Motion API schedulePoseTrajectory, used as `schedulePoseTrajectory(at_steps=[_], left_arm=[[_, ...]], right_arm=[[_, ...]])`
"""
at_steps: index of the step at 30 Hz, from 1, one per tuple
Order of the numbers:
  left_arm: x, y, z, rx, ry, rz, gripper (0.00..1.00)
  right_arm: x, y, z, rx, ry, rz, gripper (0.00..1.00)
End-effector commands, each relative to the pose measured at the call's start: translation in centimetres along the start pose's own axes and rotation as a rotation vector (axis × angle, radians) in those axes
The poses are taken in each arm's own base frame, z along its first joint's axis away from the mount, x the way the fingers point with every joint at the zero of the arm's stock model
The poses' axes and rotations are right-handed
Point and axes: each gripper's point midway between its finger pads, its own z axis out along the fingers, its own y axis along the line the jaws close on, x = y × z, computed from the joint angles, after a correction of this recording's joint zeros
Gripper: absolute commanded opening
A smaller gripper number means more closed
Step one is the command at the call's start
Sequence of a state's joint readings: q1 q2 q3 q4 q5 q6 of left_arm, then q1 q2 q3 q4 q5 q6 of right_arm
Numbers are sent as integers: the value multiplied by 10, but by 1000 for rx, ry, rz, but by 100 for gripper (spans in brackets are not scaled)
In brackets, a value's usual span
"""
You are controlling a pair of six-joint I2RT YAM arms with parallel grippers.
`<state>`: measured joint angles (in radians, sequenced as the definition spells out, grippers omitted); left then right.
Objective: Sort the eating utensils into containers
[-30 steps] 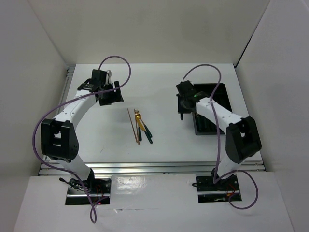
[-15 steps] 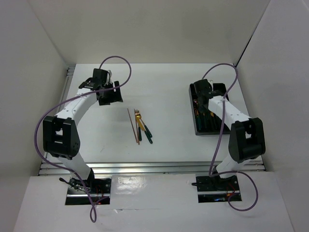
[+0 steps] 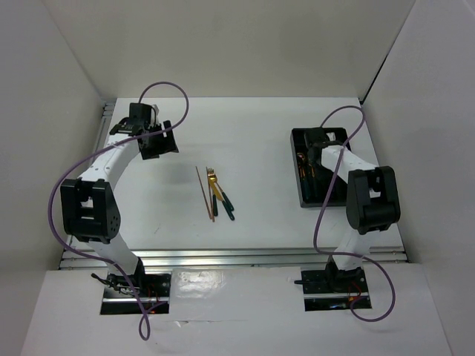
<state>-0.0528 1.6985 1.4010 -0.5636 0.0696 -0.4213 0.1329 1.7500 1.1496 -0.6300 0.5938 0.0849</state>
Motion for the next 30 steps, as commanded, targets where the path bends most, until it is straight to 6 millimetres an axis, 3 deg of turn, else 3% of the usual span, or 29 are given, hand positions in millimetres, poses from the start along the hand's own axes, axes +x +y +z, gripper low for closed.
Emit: schedulePoseTrajectory(at_steps=[1,4,14,20,24,30], left_arm=[[-14,-12,-9,54,-46,17,85],[-12,-11,-5,51,-37,16,85],[-10,-6,1,60,-15,-1,85],[-9,-8,0,69,-12,-1,85],[-9,-8,0,69,-12,-1,85],[-9,-8,0,69,-12,-1,85]], right_arm=[[0,-3,4,29,9,-19,8],[7,1,10,32,39,-31,8],[3,8,7,-9,38,-12,4],[3,9,6,-20,30,-6,10],[3,9,6,-19,31,4,28],[-10,-1,-10,-17,-22,58,50]])
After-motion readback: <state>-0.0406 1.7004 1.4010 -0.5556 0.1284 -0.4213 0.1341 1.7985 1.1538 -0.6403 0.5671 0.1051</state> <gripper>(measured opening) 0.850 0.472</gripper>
